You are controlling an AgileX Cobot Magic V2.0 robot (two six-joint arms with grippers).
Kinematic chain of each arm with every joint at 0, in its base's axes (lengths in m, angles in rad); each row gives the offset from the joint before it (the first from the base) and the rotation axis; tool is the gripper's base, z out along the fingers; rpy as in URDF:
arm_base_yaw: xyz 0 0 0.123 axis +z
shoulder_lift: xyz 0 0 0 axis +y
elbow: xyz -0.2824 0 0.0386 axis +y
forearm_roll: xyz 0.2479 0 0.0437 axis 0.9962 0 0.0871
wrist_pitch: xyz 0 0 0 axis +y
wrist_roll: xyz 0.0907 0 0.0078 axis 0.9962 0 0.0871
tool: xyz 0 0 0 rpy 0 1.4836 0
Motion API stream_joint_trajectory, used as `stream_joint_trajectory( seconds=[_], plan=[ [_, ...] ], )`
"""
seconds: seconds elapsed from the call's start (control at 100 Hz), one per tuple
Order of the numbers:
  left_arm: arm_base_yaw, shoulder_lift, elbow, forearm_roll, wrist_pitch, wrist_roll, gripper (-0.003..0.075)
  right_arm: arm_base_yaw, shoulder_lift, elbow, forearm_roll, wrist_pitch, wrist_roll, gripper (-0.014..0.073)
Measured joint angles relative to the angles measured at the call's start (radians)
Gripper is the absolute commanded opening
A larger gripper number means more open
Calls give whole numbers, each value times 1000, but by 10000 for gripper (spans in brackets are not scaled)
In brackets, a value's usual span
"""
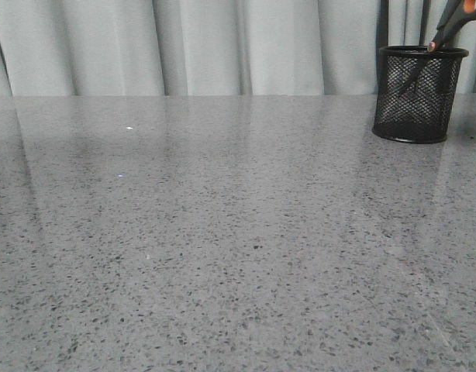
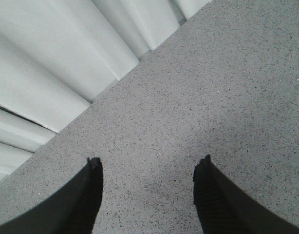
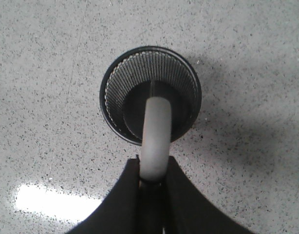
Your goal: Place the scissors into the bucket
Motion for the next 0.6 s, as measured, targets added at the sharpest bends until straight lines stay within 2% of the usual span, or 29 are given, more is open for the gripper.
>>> stream_joint_trajectory(
  seconds=[0.13,0.2,0.6],
  plan=[
    [0,0,0,0,0,0,388,0,28,-48,0,25,0,246],
    [0,0,0,0,0,0,388,0,33,-63,0,28,0,305],
    [0,0,0,0,0,0,388,0,2,-197,-13,26,0,302]
  ],
)
